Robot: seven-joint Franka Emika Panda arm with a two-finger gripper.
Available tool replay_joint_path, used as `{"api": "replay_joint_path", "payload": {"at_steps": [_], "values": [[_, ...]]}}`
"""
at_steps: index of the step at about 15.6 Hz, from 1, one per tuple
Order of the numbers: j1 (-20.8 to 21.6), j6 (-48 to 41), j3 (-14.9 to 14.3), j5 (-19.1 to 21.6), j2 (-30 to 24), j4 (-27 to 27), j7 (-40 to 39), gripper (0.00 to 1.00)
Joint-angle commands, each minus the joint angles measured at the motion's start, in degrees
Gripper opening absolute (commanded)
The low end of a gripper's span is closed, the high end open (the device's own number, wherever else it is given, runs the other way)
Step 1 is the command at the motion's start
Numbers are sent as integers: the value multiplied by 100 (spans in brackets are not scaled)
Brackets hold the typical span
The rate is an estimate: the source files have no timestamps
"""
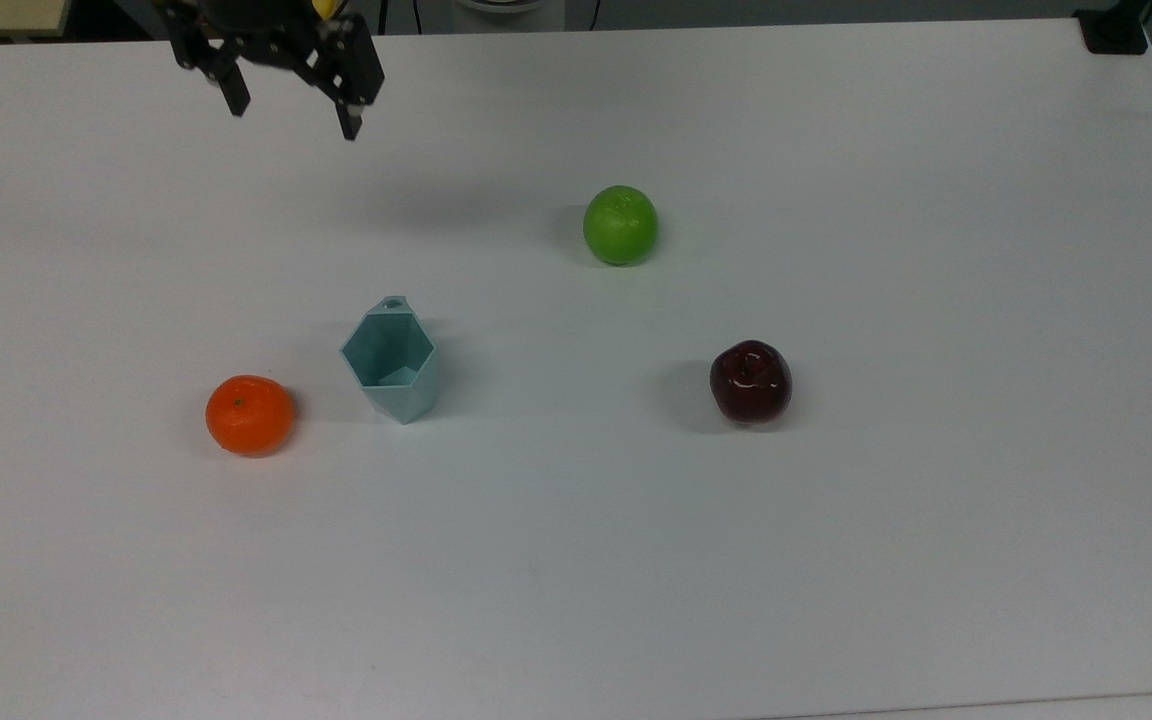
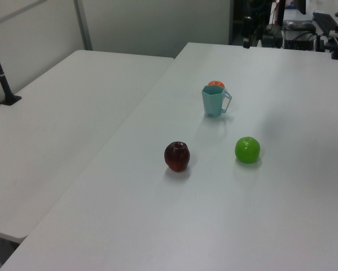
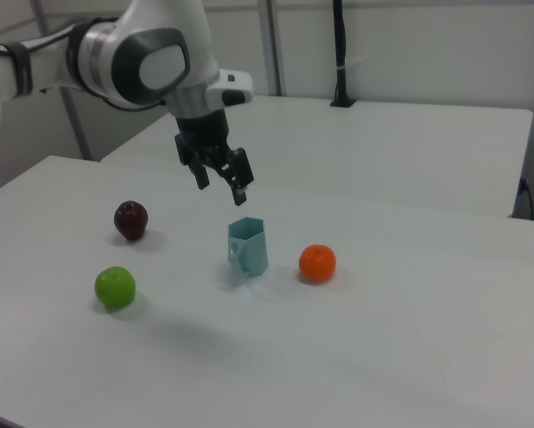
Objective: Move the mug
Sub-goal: 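Lower the gripper toward the light-blue mug's rim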
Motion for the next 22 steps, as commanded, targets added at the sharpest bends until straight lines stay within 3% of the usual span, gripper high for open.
{"api": "replay_joint_path", "payload": {"at_steps": [1, 7, 10, 22], "values": [[118, 589, -31, 118, 134, -218, -124, 100], [233, 1231, -5, 127, 406, -543, -237, 100], [531, 1389, 4, 74, 836, -535, -511, 100], [532, 1812, 4, 39, 1092, -622, -590, 100]]}}
